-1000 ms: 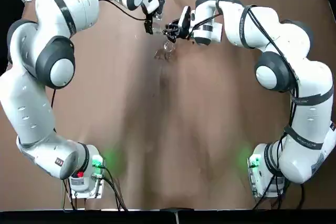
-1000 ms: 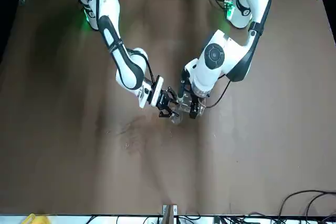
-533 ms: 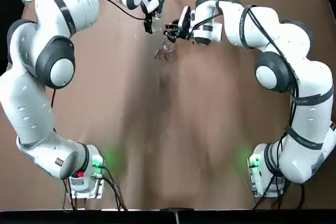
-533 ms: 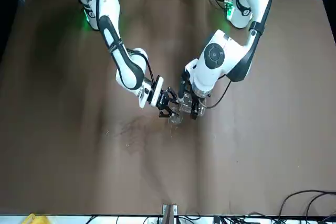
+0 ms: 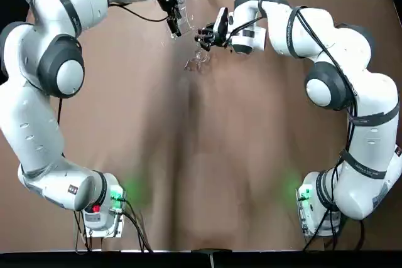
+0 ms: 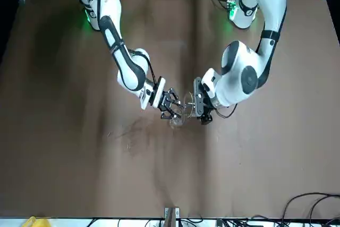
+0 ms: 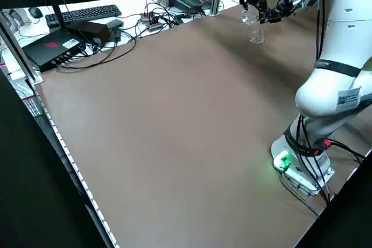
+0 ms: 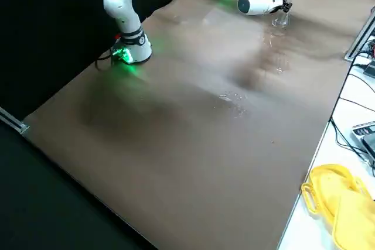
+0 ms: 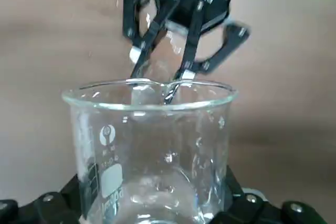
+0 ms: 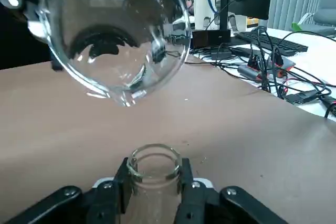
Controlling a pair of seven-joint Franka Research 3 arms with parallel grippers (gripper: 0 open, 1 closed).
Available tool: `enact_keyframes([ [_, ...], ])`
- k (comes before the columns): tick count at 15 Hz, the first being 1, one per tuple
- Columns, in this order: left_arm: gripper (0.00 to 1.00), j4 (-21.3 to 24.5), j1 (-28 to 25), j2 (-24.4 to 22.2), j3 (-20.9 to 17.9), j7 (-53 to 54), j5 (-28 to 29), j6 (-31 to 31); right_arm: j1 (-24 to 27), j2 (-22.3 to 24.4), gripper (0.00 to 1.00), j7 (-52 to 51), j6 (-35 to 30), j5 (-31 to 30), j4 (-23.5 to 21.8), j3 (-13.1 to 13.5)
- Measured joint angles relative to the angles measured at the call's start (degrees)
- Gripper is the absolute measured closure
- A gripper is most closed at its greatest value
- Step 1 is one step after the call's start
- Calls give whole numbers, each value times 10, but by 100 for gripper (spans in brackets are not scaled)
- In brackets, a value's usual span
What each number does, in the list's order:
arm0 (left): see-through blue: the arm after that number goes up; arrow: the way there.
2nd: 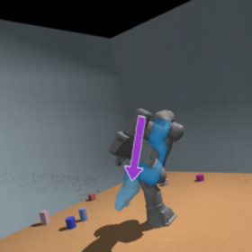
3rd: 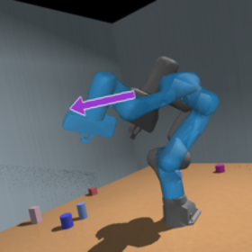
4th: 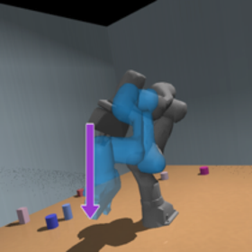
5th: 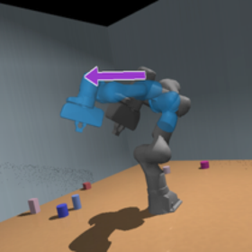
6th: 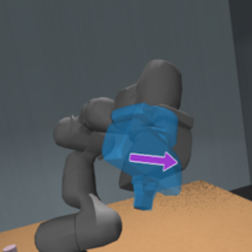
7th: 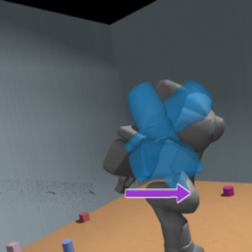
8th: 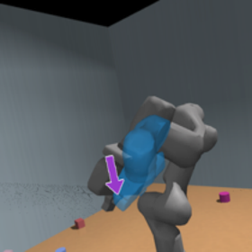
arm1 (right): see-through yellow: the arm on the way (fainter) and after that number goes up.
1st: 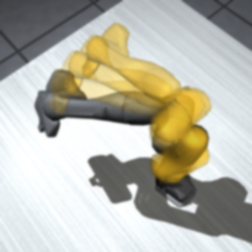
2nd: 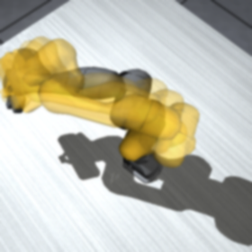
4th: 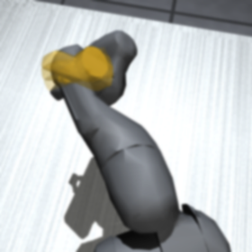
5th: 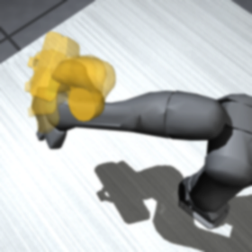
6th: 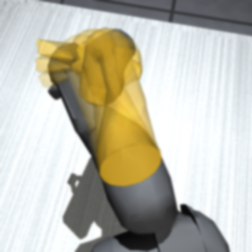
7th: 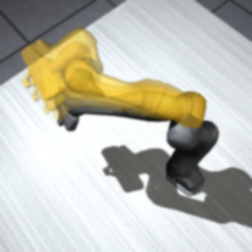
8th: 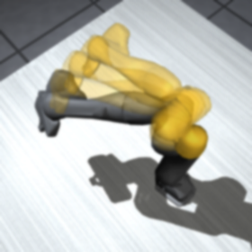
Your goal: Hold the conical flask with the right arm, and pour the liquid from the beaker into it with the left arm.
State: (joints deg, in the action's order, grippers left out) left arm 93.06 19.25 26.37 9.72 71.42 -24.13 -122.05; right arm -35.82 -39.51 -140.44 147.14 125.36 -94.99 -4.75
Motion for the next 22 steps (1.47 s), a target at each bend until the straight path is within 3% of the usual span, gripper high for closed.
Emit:
enact_keyframes([
  [6, 2, 1, -58, 1, 0, 145, -213, 74, 0, 0, 61, 0, 0, 4, 1, 2],
  [12, 2, 5, -148, 33, -1, 323, -360, 158, 5, 0, 61, 3, 3, 5, 2, 7],
  [17, 2, 7, -226, 75, -2, 450, -402, 239, 36, 0, 61, 4, 5, 5, 1, 10],
  [22, 2, 7, -344, 143, -2, 595, -430, 306, 83, 0, 61, 4, 3, 5, 1, 9],
])
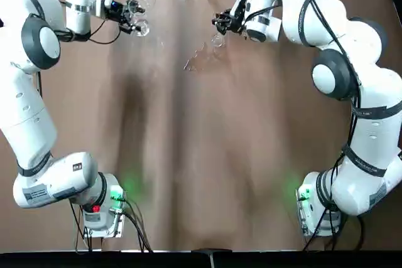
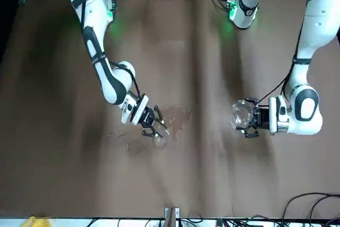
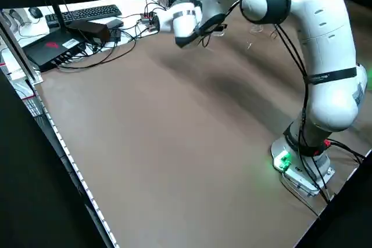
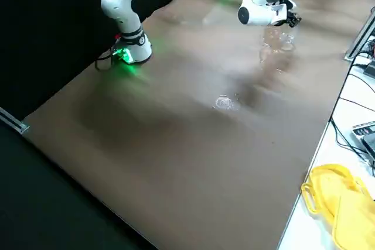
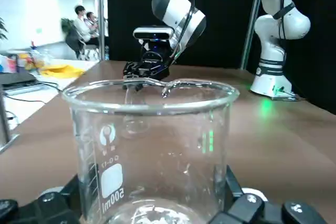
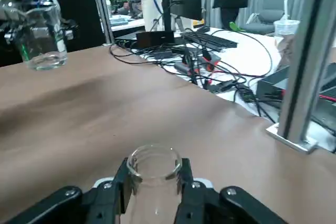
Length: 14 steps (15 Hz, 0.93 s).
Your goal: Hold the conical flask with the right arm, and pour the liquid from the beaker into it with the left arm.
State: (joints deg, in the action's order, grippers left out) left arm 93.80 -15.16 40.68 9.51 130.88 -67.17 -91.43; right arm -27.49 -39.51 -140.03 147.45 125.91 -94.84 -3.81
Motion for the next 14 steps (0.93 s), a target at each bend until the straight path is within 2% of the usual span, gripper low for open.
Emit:
enact_keyframes([
  [6, 2, 0, -34, 39, -1, 98, -4, 4, 35, 0, 61, 0, -2, 0, -1, -1],
  [10, 2, 0, -52, 83, -2, 142, -6, 4, 69, 0, 61, -2, -3, -2, -10, 0],
  [14, 2, 0, -65, 120, -3, 151, -8, 4, 113, 0, 61, -31, -41, -48, -41, -2],
])
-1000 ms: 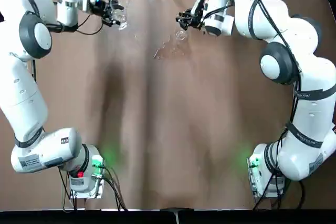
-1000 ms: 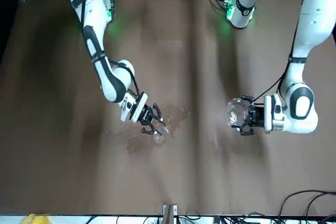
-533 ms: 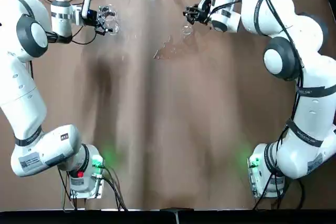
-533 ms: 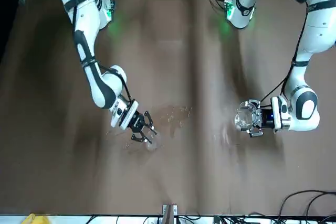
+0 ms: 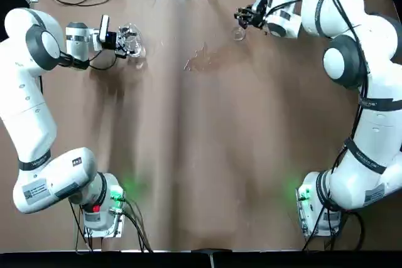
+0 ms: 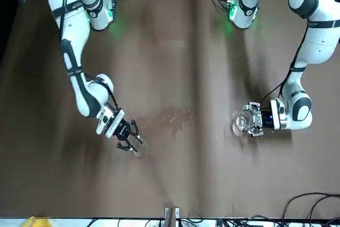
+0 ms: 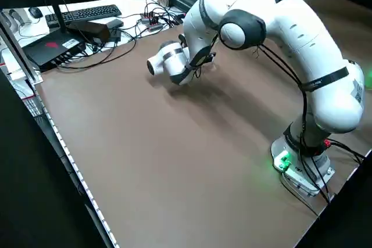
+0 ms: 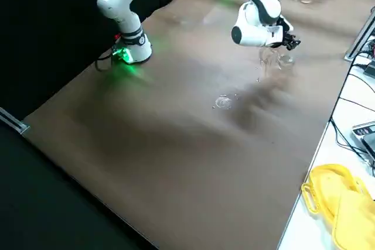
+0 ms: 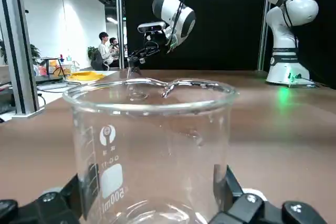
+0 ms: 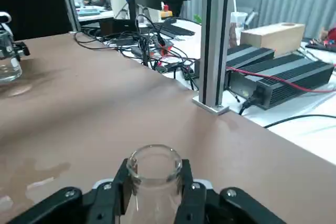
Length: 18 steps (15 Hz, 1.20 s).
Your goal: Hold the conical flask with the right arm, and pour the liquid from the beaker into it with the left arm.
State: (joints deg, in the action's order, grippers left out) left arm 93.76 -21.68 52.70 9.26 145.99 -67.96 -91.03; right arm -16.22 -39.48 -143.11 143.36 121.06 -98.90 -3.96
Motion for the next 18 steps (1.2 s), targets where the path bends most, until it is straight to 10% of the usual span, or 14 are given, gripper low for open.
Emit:
enact_keyframes([
  [7, 2, -1, -2, 19, 0, 11, 0, 0, 140, 3, 61, -38, -161, -134, -43, -5],
  [18, 0, -6, -2, 25, -14, 14, 0, 0, 403, 15, 61, 45, -427, -556, -4, -4],
])
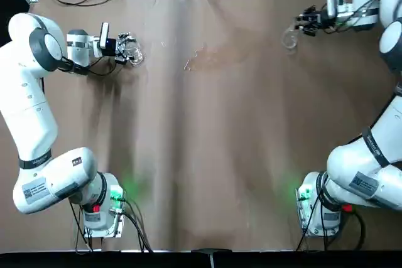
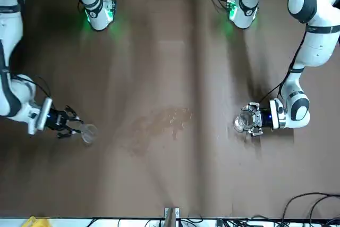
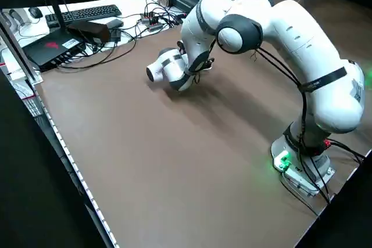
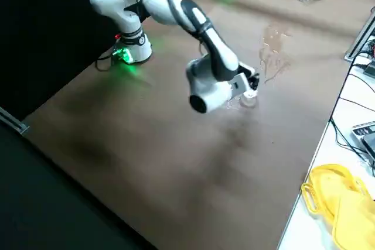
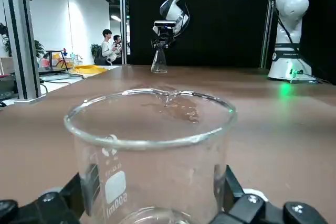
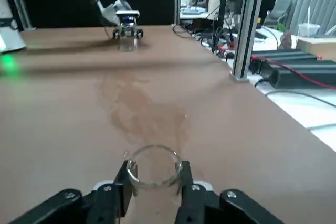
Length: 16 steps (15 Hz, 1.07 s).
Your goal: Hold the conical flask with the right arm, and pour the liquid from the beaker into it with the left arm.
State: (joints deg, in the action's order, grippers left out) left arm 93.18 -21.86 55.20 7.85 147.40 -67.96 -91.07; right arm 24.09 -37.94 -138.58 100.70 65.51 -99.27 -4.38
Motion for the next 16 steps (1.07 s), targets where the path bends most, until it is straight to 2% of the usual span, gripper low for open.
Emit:
enact_keyframes([
  [5, 0, -3, 0, 0, -4, 0, 0, 0, 55, -1, 61, -3, -42, -87, 15, 0],
  [11, 0, -7, 0, 0, -29, 6, 5, 0, 82, -22, 61, -36, -65, -113, 17, -1],
  [16, 0, -11, -10, -1, -29, 17, 49, 0, 86, -27, 59, -37, -72, -115, 22, -2],
])
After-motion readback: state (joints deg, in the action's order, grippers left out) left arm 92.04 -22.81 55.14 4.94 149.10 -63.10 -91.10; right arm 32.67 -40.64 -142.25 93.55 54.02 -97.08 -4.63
